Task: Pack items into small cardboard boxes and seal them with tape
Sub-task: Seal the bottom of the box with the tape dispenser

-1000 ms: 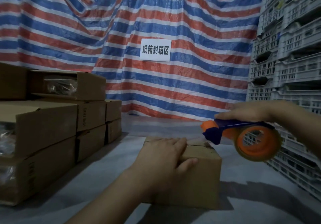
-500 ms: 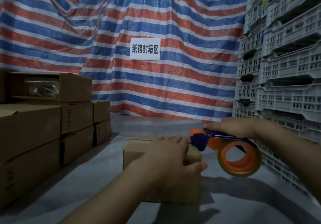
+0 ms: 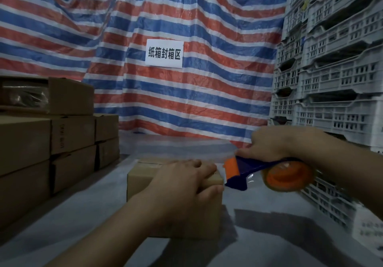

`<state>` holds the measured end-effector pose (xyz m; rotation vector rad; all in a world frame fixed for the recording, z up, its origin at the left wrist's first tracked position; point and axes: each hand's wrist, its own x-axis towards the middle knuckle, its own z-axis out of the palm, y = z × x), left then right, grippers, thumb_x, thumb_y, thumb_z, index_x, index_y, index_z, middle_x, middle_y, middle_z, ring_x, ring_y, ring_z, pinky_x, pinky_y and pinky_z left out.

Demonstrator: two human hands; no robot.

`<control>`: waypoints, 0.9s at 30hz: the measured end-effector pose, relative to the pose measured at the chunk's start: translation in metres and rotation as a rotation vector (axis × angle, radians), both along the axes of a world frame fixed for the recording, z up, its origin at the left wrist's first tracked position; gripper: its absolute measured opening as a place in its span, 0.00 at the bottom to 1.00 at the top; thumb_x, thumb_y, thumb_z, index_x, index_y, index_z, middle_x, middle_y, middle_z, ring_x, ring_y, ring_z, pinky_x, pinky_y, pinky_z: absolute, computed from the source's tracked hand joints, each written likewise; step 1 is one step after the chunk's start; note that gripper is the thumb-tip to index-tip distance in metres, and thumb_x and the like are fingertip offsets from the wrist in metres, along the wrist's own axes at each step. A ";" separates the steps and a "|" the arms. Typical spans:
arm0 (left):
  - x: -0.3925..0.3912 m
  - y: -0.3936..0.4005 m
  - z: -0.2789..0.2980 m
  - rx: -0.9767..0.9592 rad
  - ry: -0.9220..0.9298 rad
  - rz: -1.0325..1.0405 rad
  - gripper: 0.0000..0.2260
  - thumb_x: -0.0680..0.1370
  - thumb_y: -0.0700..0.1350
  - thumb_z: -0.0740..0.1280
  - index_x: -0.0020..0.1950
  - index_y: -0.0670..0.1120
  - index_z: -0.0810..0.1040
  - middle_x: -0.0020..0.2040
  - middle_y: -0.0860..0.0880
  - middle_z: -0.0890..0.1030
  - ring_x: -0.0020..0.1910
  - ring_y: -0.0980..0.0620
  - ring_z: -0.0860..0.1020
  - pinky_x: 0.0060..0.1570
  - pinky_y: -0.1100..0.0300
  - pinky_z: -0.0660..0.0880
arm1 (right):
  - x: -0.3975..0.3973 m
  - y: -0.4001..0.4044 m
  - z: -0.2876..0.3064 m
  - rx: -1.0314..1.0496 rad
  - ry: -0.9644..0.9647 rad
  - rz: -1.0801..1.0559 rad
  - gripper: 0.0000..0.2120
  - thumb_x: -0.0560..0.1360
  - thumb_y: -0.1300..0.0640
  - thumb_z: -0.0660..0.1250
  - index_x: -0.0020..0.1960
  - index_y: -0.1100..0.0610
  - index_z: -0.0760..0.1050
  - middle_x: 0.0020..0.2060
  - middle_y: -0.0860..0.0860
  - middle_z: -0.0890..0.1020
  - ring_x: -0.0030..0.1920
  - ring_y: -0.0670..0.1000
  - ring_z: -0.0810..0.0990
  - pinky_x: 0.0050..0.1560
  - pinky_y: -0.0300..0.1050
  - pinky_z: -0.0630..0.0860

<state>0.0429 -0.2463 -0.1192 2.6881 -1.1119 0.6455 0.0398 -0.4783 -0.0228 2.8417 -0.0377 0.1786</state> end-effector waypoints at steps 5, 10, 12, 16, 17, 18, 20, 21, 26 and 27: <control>0.000 -0.001 0.000 0.012 0.009 0.006 0.24 0.79 0.67 0.52 0.73 0.62 0.64 0.67 0.55 0.74 0.61 0.56 0.73 0.54 0.58 0.68 | -0.006 0.047 0.022 -0.446 -0.066 -0.063 0.24 0.78 0.30 0.54 0.44 0.51 0.71 0.40 0.48 0.77 0.38 0.48 0.74 0.35 0.45 0.65; -0.009 0.001 0.003 0.031 0.063 0.037 0.25 0.80 0.66 0.52 0.76 0.62 0.61 0.73 0.55 0.69 0.69 0.53 0.69 0.71 0.45 0.60 | -0.007 0.035 -0.023 -0.708 0.031 -0.061 0.22 0.79 0.35 0.58 0.50 0.54 0.73 0.45 0.51 0.78 0.45 0.53 0.77 0.44 0.46 0.72; -0.010 0.001 0.004 0.026 0.055 0.021 0.24 0.80 0.66 0.52 0.76 0.61 0.62 0.72 0.54 0.71 0.68 0.52 0.70 0.68 0.47 0.63 | -0.018 0.008 -0.034 -0.532 -0.040 -0.084 0.26 0.79 0.32 0.55 0.56 0.54 0.76 0.46 0.50 0.79 0.45 0.51 0.76 0.46 0.45 0.72; -0.008 0.001 0.006 -0.041 0.125 -0.014 0.24 0.81 0.65 0.51 0.74 0.59 0.66 0.71 0.52 0.72 0.67 0.51 0.70 0.58 0.53 0.63 | -0.034 -0.033 -0.065 -0.373 -0.206 -0.133 0.29 0.79 0.29 0.48 0.39 0.51 0.72 0.31 0.45 0.69 0.29 0.44 0.67 0.34 0.41 0.68; -0.009 0.001 0.008 -0.060 0.164 -0.019 0.23 0.81 0.65 0.50 0.73 0.59 0.66 0.71 0.52 0.72 0.68 0.51 0.70 0.56 0.54 0.62 | -0.035 -0.037 -0.078 -0.366 -0.234 -0.138 0.29 0.79 0.29 0.47 0.41 0.51 0.74 0.30 0.46 0.70 0.28 0.43 0.67 0.30 0.40 0.67; -0.009 0.001 0.010 -0.074 0.206 -0.017 0.23 0.82 0.64 0.50 0.74 0.58 0.66 0.72 0.52 0.71 0.68 0.50 0.70 0.56 0.54 0.62 | -0.037 -0.039 -0.091 -0.338 -0.251 -0.146 0.29 0.79 0.29 0.47 0.45 0.49 0.76 0.30 0.46 0.70 0.28 0.42 0.68 0.28 0.39 0.66; -0.009 -0.002 0.020 -0.129 0.292 0.028 0.22 0.82 0.61 0.51 0.75 0.56 0.64 0.70 0.49 0.72 0.68 0.47 0.71 0.59 0.52 0.66 | -0.043 -0.041 -0.111 -0.196 -0.264 -0.186 0.29 0.78 0.27 0.46 0.45 0.46 0.77 0.31 0.47 0.74 0.28 0.42 0.71 0.25 0.37 0.65; -0.008 -0.002 0.027 -0.201 0.331 0.061 0.21 0.83 0.59 0.53 0.73 0.53 0.66 0.67 0.48 0.74 0.64 0.47 0.73 0.59 0.51 0.69 | -0.045 -0.042 -0.117 -0.116 -0.269 -0.213 0.31 0.77 0.27 0.45 0.41 0.46 0.77 0.31 0.47 0.76 0.28 0.42 0.74 0.25 0.37 0.67; 0.007 0.023 0.038 -0.374 0.344 0.143 0.12 0.81 0.52 0.59 0.47 0.48 0.79 0.42 0.49 0.79 0.42 0.53 0.78 0.41 0.58 0.75 | -0.059 -0.030 -0.121 0.087 -0.175 -0.308 0.31 0.76 0.25 0.45 0.34 0.49 0.69 0.30 0.46 0.75 0.29 0.44 0.74 0.30 0.38 0.70; 0.007 0.029 0.035 -0.347 0.328 0.135 0.13 0.82 0.53 0.59 0.45 0.48 0.79 0.41 0.49 0.80 0.40 0.52 0.78 0.40 0.58 0.75 | -0.062 -0.024 -0.116 0.056 -0.142 -0.309 0.31 0.75 0.25 0.45 0.35 0.49 0.68 0.31 0.46 0.74 0.29 0.44 0.73 0.30 0.38 0.68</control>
